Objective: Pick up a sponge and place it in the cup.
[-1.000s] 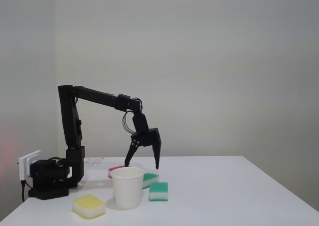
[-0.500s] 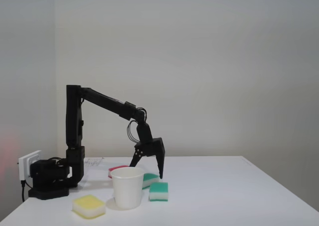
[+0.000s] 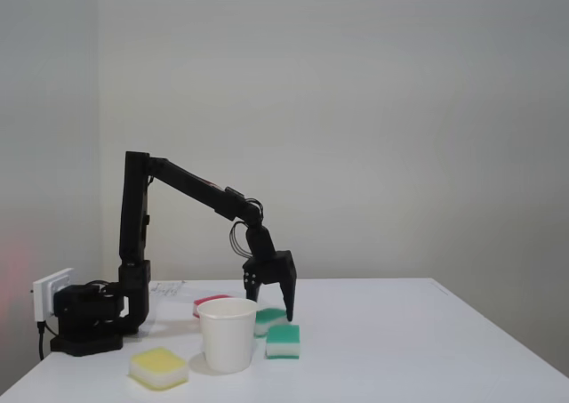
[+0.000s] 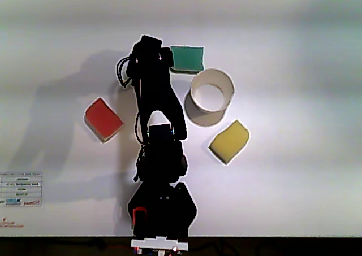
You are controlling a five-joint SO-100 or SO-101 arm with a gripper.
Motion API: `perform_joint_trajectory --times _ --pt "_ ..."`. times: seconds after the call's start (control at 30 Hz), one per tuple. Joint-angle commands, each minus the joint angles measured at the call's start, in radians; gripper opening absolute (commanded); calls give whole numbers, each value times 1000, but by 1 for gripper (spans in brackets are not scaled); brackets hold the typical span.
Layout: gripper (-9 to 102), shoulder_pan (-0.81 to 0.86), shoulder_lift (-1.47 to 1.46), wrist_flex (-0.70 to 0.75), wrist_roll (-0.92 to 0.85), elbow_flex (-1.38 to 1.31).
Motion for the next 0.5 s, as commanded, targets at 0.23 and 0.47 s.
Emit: perform_joint_trajectory --times 0.23,0.47 --pt "17 3 9 -25 18 23" --pt "7 11 9 -25 49 23"
